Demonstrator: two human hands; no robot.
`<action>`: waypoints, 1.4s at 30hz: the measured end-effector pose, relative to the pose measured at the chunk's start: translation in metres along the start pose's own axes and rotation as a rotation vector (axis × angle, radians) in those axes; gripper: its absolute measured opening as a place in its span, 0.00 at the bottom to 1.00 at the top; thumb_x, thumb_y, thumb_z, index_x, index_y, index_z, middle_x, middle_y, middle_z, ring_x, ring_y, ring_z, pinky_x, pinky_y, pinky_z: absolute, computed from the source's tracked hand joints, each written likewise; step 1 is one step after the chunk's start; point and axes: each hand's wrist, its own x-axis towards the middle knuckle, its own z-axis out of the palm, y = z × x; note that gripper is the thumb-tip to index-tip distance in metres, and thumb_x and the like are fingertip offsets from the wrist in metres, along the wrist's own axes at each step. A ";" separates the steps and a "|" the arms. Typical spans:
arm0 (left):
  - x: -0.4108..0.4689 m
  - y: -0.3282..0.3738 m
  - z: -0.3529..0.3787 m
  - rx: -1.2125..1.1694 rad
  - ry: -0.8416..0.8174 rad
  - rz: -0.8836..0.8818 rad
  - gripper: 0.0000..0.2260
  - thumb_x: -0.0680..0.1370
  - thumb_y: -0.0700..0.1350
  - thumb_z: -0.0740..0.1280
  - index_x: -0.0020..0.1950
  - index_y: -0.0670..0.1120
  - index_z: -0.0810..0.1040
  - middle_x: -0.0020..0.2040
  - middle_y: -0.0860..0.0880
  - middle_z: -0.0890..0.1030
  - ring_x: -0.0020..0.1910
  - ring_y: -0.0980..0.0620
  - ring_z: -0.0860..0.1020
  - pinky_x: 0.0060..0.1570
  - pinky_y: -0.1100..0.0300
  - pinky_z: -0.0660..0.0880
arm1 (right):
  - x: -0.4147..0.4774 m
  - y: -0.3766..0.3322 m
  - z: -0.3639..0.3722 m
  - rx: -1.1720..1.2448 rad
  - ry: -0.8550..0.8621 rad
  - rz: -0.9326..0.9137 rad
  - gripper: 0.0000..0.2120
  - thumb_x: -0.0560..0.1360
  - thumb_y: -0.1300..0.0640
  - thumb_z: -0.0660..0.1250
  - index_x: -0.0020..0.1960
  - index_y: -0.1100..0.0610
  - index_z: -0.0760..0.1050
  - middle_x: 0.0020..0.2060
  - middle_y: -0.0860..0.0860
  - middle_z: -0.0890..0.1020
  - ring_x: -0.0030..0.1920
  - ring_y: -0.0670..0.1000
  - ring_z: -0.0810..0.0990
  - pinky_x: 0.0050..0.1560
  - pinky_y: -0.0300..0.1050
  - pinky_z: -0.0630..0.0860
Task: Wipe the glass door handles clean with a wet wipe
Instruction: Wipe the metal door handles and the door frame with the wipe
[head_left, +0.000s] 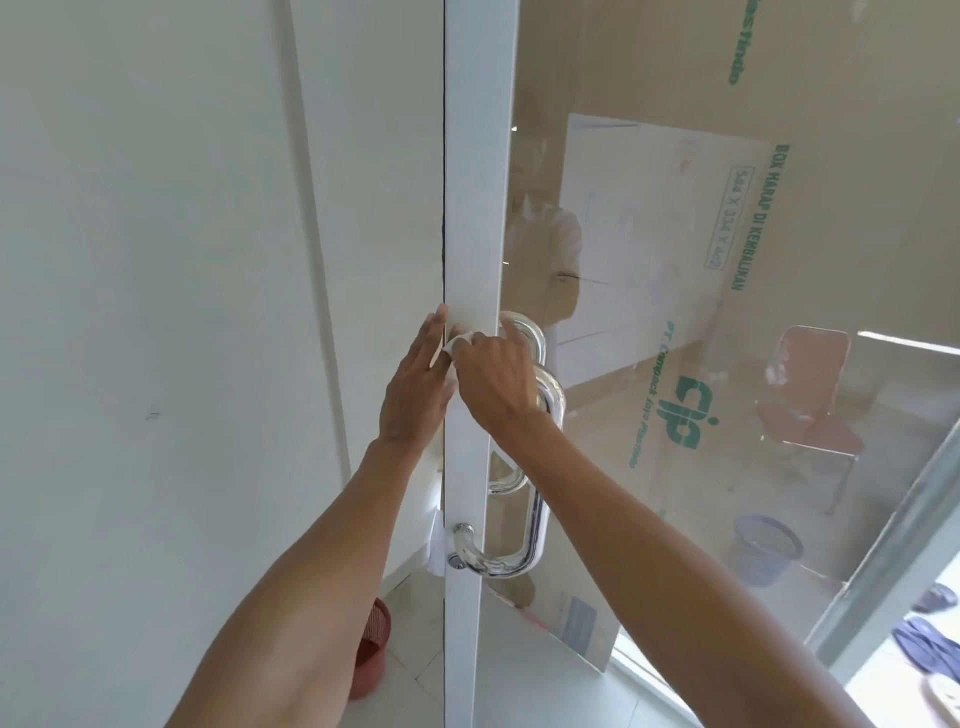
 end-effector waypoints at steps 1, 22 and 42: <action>0.001 -0.004 -0.001 0.012 -0.026 0.003 0.34 0.75 0.37 0.72 0.78 0.44 0.60 0.80 0.48 0.55 0.79 0.50 0.55 0.63 0.55 0.73 | -0.001 0.002 0.004 0.003 0.010 0.004 0.10 0.73 0.64 0.63 0.52 0.57 0.78 0.40 0.51 0.82 0.39 0.53 0.82 0.73 0.53 0.58; 0.022 -0.016 -0.002 -0.216 -0.093 0.022 0.40 0.74 0.37 0.73 0.80 0.47 0.54 0.80 0.44 0.53 0.63 0.41 0.78 0.58 0.49 0.78 | 0.009 -0.006 0.009 -0.085 -0.041 0.019 0.10 0.73 0.61 0.65 0.54 0.59 0.77 0.32 0.47 0.75 0.40 0.51 0.82 0.76 0.51 0.51; 0.025 0.009 -0.022 -0.168 -0.116 -0.107 0.36 0.75 0.38 0.71 0.79 0.52 0.59 0.72 0.39 0.68 0.61 0.38 0.77 0.61 0.46 0.76 | -0.023 0.025 0.012 -0.023 0.178 -0.088 0.14 0.70 0.66 0.67 0.55 0.59 0.78 0.43 0.51 0.84 0.43 0.53 0.83 0.75 0.53 0.56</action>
